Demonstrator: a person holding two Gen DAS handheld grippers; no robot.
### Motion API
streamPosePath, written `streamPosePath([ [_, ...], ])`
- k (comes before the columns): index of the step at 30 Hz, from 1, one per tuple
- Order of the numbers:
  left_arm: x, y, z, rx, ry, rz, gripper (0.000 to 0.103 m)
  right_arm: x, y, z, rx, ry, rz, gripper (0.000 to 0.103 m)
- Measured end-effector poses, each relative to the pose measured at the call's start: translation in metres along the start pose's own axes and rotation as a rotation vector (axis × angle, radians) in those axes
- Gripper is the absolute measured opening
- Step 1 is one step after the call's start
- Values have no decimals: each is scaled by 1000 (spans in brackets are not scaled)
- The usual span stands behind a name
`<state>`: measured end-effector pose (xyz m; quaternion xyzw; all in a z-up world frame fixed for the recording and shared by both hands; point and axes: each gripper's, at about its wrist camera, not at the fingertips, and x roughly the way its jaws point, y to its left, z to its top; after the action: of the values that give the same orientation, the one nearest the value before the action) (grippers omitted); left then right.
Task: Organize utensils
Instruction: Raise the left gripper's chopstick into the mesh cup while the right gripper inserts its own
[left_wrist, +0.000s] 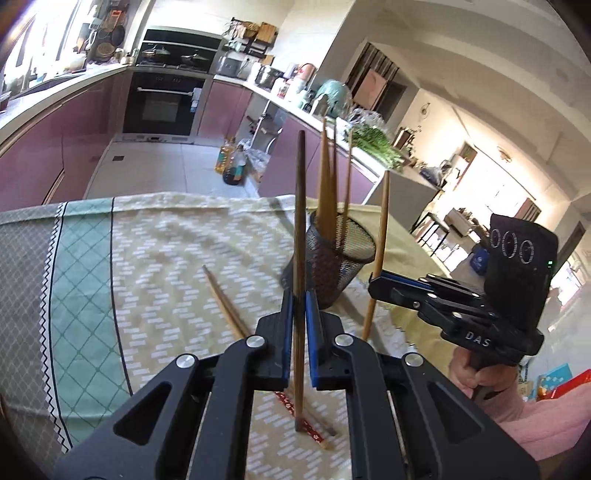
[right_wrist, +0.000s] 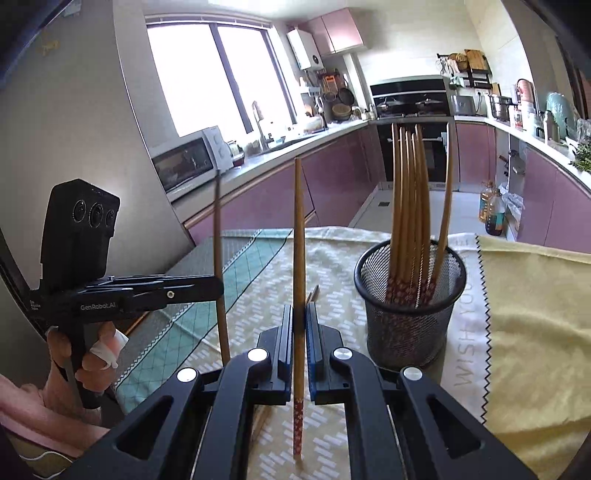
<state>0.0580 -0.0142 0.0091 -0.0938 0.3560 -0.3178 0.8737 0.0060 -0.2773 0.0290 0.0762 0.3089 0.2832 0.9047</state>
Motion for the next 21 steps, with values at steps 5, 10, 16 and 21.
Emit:
streamPosePath([
  [5,-9,-10,9,13,-35,-26,7,-11,-4,7,-10,-41,-15,5],
  [10,-9,-17,22,20,-61,-49,7,-23,-11,19,-29,-84,-31,5],
  [16,-7,-24,45,23,-96,-75,7,-37,-20,37,-39,-142,-58,5],
  [21,-5,-34,68,46,-122,-82,7,-47,-25,55,-56,-184,-72,5],
])
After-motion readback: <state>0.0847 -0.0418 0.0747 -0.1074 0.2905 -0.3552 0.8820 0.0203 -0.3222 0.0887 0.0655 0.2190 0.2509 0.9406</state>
